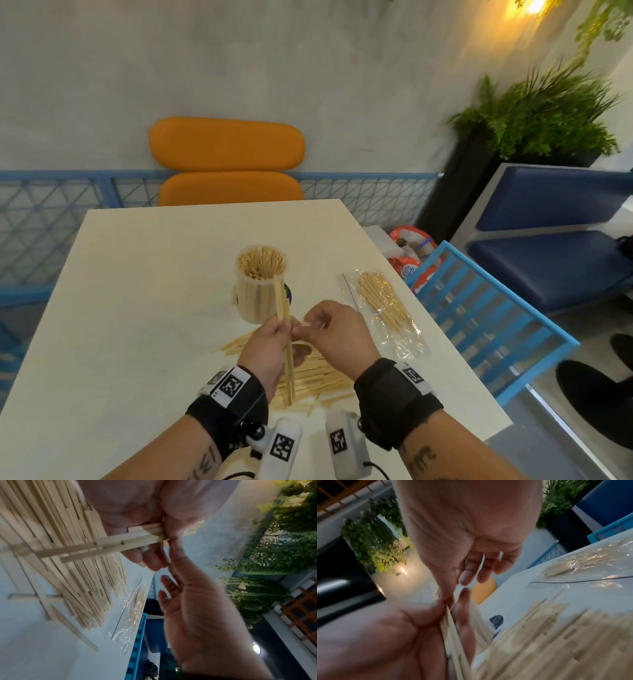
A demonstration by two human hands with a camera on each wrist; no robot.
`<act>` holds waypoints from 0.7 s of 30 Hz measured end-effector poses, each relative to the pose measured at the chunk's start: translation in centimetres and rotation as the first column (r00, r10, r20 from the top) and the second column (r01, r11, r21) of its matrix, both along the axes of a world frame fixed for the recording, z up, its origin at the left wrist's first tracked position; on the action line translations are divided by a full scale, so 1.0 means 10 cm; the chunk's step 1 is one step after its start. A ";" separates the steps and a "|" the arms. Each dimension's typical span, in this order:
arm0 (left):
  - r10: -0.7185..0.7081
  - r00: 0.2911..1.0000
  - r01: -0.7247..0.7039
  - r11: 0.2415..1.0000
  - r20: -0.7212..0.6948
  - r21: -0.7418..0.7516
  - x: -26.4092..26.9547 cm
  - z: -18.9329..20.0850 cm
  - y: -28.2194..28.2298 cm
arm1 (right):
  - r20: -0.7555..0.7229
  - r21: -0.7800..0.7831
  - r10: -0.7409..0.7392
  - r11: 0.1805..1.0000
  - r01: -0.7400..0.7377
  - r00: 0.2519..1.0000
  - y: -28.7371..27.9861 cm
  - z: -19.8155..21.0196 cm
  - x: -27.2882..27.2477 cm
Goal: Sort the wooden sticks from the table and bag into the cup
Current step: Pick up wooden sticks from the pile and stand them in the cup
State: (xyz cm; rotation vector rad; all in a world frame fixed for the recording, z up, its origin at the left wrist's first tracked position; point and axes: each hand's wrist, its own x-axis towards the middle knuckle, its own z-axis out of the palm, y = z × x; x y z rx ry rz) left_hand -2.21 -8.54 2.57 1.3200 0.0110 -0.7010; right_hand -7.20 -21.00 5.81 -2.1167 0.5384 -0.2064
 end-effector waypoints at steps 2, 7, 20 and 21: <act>-0.049 0.997 0.045 0.997 0.062 0.060 -0.01 0.00 0.03 | 0.130 -0.032 -0.006 0.999 0.010 0.991 0.01 0.10 0.06; -0.260 0.949 0.241 0.963 0.177 0.123 -0.12 0.07 0.04 | 0.105 -0.143 0.120 0.984 -0.104 0.987 0.08 0.29 0.25; -0.133 0.947 0.141 0.990 0.294 -0.008 0.03 0.21 0.09 | 0.226 0.147 0.190 0.963 -0.227 0.955 0.02 0.12 0.13; -0.070 0.957 0.090 0.994 0.280 -0.059 0.07 0.25 0.09 | 0.205 0.226 0.145 0.955 -0.191 0.968 0.03 0.09 0.10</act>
